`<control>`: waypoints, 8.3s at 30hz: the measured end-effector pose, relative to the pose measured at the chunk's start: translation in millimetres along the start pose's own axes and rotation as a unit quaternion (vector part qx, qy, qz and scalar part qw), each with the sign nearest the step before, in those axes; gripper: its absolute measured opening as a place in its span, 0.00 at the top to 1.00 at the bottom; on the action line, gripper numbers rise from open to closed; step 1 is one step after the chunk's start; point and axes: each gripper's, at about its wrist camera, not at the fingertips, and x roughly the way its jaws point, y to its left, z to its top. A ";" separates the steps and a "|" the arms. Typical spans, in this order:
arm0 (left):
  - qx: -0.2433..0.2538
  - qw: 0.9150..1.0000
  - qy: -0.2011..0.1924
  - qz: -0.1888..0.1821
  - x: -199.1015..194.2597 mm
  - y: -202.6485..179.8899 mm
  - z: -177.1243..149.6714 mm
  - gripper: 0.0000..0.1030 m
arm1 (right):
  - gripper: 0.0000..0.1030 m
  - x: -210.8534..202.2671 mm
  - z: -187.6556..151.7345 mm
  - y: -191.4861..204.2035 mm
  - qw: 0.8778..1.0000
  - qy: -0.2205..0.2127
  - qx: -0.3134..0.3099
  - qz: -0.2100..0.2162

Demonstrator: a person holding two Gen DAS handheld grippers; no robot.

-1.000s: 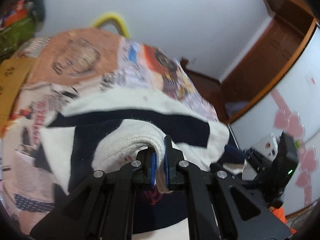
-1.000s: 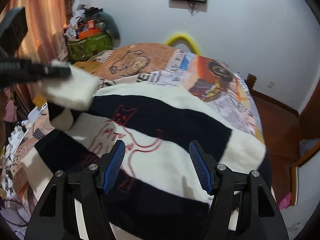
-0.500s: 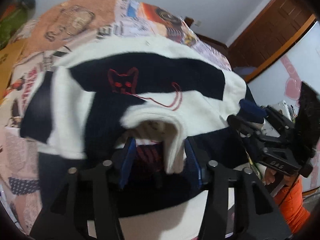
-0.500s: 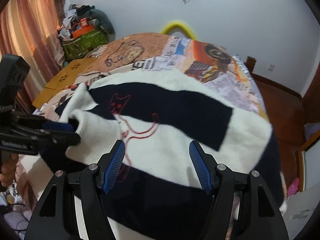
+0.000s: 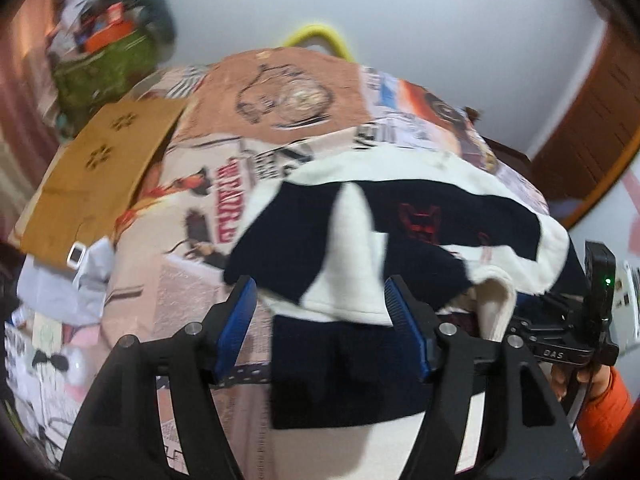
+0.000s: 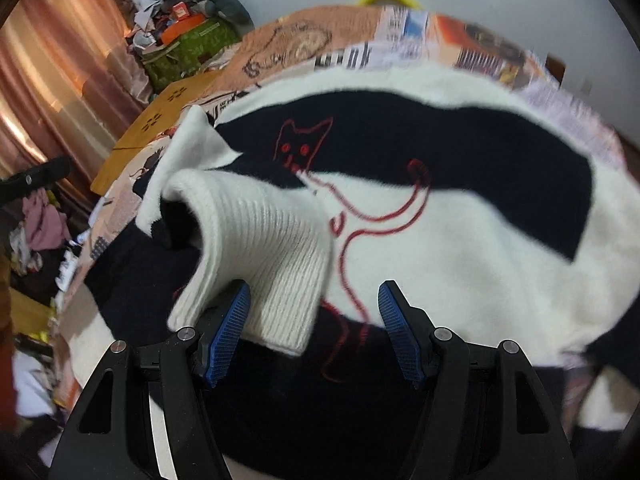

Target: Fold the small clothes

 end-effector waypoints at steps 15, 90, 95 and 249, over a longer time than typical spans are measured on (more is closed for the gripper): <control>-0.015 0.999 0.010 0.046 26.3 32.1 -3.0 0.36 | 0.93 -4.5 -0.5 5.5 0.999 0.015 -0.002 0.046; 0.055 0.997 0.022 0.041 79.0 -55.4 18.2 0.24 | 0.39 -170.7 -55.5 -203.6 0.961 -0.113 0.175 -0.183; 0.056 0.997 0.051 0.035 95.6 -63.5 -0.5 0.24 | 0.38 -162.5 -93.0 -228.8 0.951 -0.096 0.244 -0.163; 0.352 0.936 0.011 -0.022 116.2 -238.7 -5.1 0.31 | 0.66 -64.6 -20.6 -76.3 0.992 -0.075 0.059 -0.078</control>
